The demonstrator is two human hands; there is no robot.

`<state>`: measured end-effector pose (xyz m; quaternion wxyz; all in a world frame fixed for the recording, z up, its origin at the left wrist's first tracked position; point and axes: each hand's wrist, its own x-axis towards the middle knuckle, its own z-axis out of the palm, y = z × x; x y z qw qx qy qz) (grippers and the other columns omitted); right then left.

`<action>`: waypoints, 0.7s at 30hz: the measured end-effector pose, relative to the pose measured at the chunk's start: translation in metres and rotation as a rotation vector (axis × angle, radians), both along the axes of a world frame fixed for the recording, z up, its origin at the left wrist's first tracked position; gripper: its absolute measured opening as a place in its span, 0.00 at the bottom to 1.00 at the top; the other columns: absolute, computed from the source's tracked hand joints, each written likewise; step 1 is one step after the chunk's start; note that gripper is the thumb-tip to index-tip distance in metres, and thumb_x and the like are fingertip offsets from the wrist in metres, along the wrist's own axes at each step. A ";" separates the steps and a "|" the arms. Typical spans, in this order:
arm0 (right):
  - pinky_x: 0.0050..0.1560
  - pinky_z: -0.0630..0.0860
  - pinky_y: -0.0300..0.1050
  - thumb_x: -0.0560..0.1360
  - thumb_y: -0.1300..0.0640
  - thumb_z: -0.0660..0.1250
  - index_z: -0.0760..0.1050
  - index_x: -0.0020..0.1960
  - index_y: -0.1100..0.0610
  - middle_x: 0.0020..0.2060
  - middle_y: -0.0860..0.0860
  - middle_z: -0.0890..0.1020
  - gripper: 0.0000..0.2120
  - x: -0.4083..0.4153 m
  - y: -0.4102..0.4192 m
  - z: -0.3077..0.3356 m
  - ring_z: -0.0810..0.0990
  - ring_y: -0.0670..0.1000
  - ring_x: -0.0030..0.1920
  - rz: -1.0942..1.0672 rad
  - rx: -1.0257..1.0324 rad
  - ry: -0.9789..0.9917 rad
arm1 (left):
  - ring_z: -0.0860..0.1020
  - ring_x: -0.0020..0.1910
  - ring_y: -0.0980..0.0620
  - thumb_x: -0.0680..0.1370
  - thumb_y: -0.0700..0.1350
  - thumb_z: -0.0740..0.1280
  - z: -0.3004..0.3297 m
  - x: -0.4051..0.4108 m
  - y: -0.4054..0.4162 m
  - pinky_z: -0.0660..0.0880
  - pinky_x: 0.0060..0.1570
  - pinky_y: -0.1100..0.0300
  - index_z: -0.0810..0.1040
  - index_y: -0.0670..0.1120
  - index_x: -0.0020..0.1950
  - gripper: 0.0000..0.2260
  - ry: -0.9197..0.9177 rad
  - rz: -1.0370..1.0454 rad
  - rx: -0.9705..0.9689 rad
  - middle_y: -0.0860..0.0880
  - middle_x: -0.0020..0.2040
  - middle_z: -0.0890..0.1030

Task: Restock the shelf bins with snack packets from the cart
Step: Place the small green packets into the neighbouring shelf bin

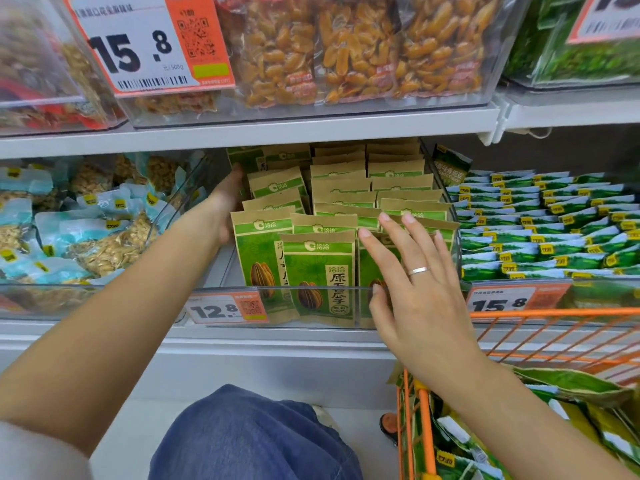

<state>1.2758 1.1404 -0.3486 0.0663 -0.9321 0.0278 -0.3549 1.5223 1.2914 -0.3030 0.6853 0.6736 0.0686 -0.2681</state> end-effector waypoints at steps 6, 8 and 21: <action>0.75 0.52 0.57 0.74 0.59 0.55 0.63 0.73 0.55 0.71 0.56 0.67 0.26 -0.001 0.000 0.000 0.59 0.58 0.74 -0.004 -0.007 0.003 | 0.83 0.34 0.45 0.81 0.60 0.57 -0.002 -0.017 -0.007 0.81 0.35 0.52 0.77 0.46 0.49 0.19 0.035 -0.061 -0.098 0.43 0.38 0.84; 0.75 0.52 0.57 0.74 0.59 0.55 0.63 0.73 0.55 0.71 0.56 0.67 0.26 -0.001 0.001 -0.001 0.59 0.57 0.74 -0.004 -0.006 0.005 | 0.83 0.35 0.45 0.80 0.58 0.60 0.003 -0.019 -0.014 0.79 0.41 0.52 0.78 0.46 0.47 0.16 -0.001 -0.063 -0.143 0.44 0.38 0.84; 0.73 0.55 0.60 0.74 0.58 0.54 0.64 0.72 0.55 0.71 0.56 0.68 0.26 -0.001 0.001 -0.001 0.60 0.57 0.74 -0.009 -0.013 0.019 | 0.74 0.62 0.40 0.79 0.68 0.47 -0.003 -0.034 0.041 0.64 0.66 0.40 0.76 0.45 0.62 0.32 0.118 -0.235 0.019 0.43 0.61 0.79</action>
